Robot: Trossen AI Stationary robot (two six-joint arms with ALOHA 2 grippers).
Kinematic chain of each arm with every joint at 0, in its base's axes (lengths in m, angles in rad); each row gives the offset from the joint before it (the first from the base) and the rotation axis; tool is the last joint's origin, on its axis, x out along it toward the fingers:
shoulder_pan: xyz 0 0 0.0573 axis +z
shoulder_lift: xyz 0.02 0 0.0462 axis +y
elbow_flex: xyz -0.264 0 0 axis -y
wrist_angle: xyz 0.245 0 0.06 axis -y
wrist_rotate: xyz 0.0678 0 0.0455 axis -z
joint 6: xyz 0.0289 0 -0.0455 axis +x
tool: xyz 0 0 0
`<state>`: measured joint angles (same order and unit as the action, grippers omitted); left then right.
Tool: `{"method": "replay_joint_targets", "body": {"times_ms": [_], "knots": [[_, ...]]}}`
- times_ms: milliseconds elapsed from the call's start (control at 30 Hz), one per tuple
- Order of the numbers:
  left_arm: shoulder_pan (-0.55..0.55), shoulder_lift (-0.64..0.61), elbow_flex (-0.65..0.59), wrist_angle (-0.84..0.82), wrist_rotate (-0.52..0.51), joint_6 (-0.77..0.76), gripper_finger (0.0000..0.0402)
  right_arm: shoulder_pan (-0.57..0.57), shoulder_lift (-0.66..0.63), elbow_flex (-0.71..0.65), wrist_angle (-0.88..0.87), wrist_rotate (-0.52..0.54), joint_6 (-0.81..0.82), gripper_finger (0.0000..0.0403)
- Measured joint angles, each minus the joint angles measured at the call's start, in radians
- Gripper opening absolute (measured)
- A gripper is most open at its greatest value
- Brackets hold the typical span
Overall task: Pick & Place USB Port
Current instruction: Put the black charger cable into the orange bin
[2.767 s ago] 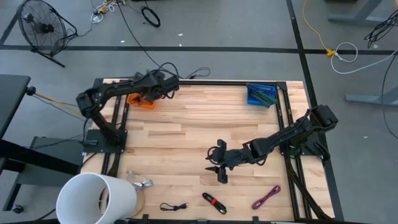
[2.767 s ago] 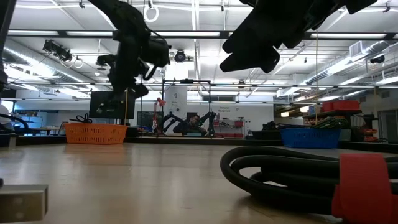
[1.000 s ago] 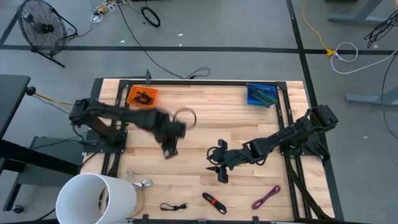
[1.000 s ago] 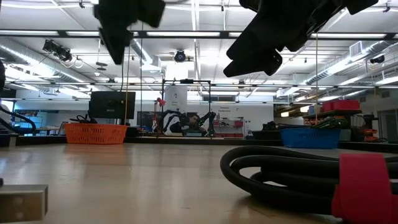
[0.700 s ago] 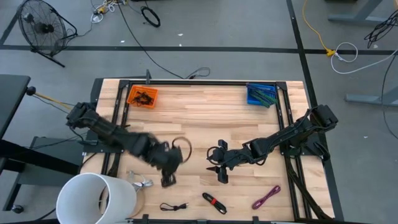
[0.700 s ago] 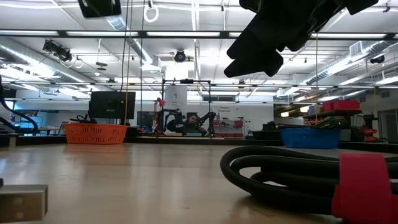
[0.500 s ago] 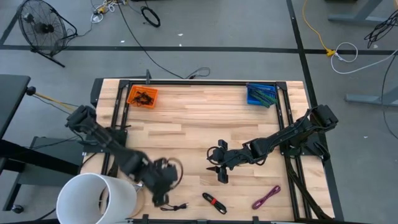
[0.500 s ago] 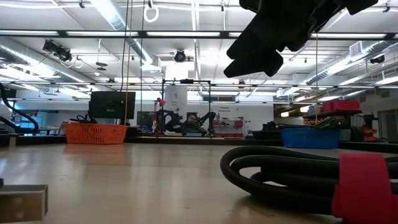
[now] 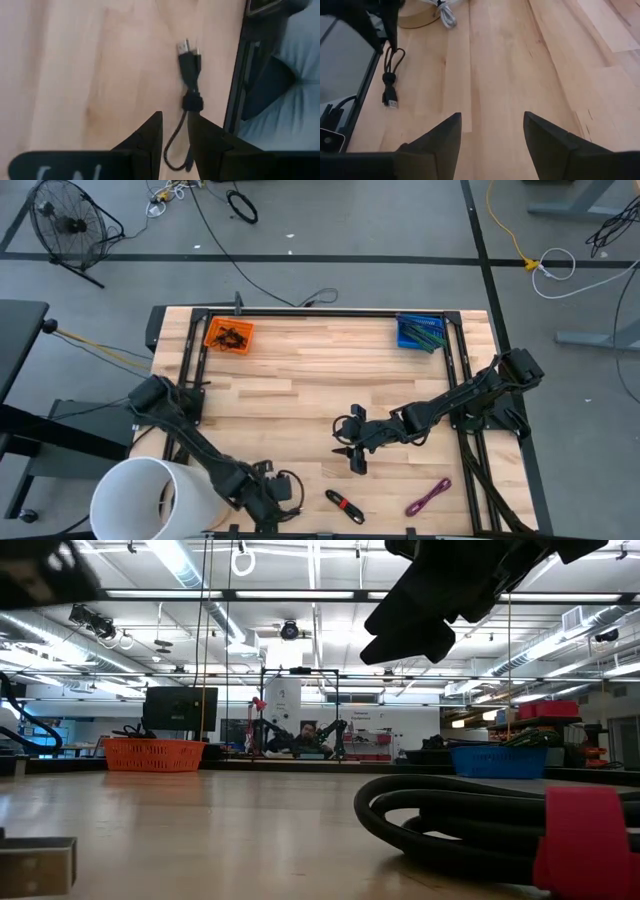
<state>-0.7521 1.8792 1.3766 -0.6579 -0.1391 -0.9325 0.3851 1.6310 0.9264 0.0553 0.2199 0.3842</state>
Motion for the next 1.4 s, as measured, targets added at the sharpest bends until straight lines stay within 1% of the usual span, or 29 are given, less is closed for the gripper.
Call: {"method": "replay_joint_targets", "body": {"times_ms": [100, 167, 233, 567, 800, 967, 1167, 1233, 1267, 1367, 1400], "knots": [[0.005, 0.047, 0.000, 0.043, 0.058, -0.002, 0.0094, 0.000, 0.000, 0.000, -0.005, 0.000, 0.000, 0.0212], [0.008, 0.071, 0.000, 0.080, 0.084, -0.016, 0.0094, 0.000, 0.000, 0.000, -0.007, 0.007, 0.000, 0.0212], [0.009, 0.088, 0.000, 0.079, 0.100, -0.032, 0.0094, 0.000, 0.000, 0.000, -0.009, 0.008, 0.000, 0.0212], [0.008, 0.118, 0.001, 0.105, 0.093, -0.052, 0.0094, 0.000, 0.000, 0.000, -0.013, 0.007, 0.000, 0.0212], [0.010, 0.161, 0.002, 0.129, 0.144, -0.060, 0.0094, 0.000, 0.000, 0.000, -0.015, 0.007, 0.000, 0.0212], [0.011, 0.184, 0.005, 0.162, 0.207, -0.077, 0.0094, 0.000, 0.000, 0.000, -0.018, 0.008, 0.005, 0.0212], [0.010, 0.185, 0.003, 0.166, 0.178, -0.069, 0.0092, 0.000, 0.000, 0.000, -0.021, 0.007, 0.008, 0.0212], [0.011, 0.185, 0.004, 0.155, 0.173, -0.067, 0.0082, 0.000, 0.000, 0.000, -0.021, 0.007, 0.008, 0.0212], [0.011, 0.186, 0.004, 0.140, 0.173, -0.065, 0.0071, 0.000, 0.000, 0.000, -0.021, 0.007, 0.008, 0.0212], [0.013, 0.187, 0.004, 0.097, 0.166, -0.066, 0.0017, 0.000, 0.000, 0.000, -0.021, 0.007, 0.008, 0.0212], [0.014, 0.187, 0.005, 0.088, 0.162, -0.070, 0.0011, 0.000, 0.000, 0.000, -0.021, 0.007, 0.008, 0.0212]]}}
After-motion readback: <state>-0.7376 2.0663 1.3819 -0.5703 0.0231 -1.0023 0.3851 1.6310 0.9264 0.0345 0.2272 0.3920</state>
